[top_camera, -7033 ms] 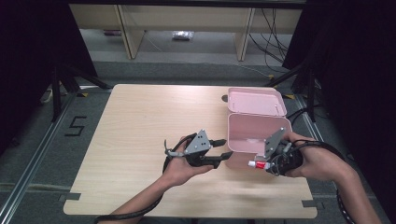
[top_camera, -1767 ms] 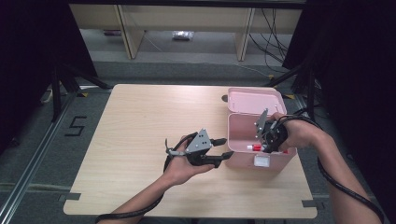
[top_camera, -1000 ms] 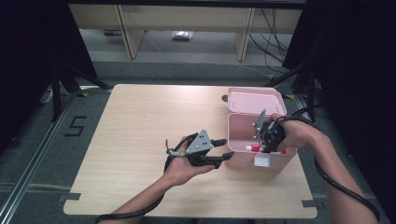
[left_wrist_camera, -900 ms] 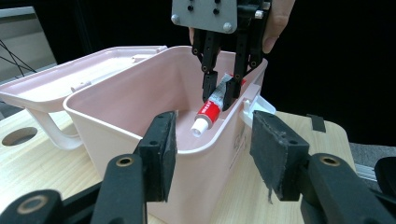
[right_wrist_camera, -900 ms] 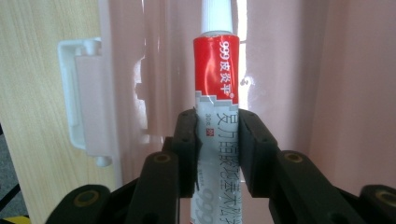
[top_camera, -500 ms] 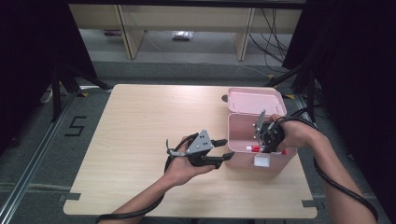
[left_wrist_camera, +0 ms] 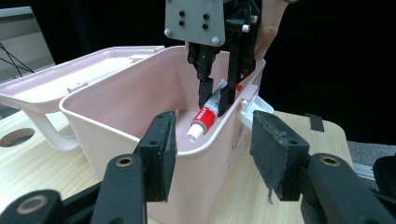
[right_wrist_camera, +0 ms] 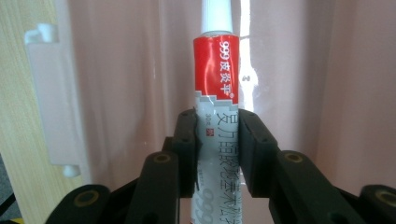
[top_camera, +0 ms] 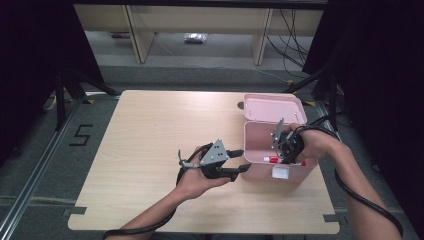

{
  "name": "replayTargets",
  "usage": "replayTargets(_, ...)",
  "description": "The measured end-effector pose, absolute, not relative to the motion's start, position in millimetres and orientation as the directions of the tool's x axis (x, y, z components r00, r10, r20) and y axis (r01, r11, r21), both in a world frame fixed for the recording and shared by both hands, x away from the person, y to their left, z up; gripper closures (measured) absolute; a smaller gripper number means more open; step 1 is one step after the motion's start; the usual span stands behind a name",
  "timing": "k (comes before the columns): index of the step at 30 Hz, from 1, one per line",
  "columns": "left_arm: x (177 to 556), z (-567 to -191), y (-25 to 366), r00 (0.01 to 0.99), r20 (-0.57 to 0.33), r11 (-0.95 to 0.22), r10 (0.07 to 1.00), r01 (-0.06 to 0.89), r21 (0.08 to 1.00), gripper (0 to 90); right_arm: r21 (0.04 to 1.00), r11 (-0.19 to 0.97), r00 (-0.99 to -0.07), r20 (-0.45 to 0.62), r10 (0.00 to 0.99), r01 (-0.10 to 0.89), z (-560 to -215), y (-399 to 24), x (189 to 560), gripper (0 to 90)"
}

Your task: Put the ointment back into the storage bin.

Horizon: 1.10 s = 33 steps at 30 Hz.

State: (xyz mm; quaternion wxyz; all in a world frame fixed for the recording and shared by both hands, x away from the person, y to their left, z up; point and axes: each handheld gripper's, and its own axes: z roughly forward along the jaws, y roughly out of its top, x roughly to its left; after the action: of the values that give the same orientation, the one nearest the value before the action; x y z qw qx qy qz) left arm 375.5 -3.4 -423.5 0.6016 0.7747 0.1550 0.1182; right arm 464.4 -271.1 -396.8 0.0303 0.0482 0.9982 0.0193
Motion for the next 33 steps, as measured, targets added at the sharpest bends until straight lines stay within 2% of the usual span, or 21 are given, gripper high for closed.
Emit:
replayTargets(10, 375.3, -423.3, -3.7, 0.924, -0.002, -0.229, 0.381, 0.097, 0.969, 50.0, 0.041, 0.996, -0.995, -0.059, 0.084, 0.082, -399.1, -271.0, 466.2, 71.5)
replayTargets(13, 375.3, -423.2, -3.6, 0.924, -0.002, -0.229, 0.381, 0.096, 0.969, 50.0, 0.037, 0.992, -0.991, -0.058, 0.12, 0.118, -400.2, -271.4, 465.0, 71.5)
replayTargets(27, 375.1, -423.7, -4.1, 0.925, -0.007, -0.229, 0.38, 0.101, 0.968, 50.0, 0.049, 0.99, -0.99, -0.041, 0.136, 0.134, -404.4, -270.7, 466.6, 71.5)
replayTargets(29, 375.1, -423.8, -4.4, 0.925, -0.007, -0.23, 0.379, 0.101, 0.968, 50.0, 0.043, 0.984, -0.984, -0.026, 0.174, 0.173, -404.7, -271.0, 465.0, 71.5)
replayTargets(32, 375.3, -423.6, -4.3, 0.925, -0.006, -0.23, 0.379, 0.1, 0.968, 49.9, 0.037, 0.992, -0.992, -0.05, 0.119, 0.117, -405.6, -272.9, 469.2, 71.5)
replayTargets(33, 375.4, -423.5, -4.3, 0.925, -0.004, -0.23, 0.379, 0.099, 0.968, 50.0, 0.047, 0.987, -0.987, -0.041, 0.154, 0.152, -406.1, -272.3, 467.2, 71.5)
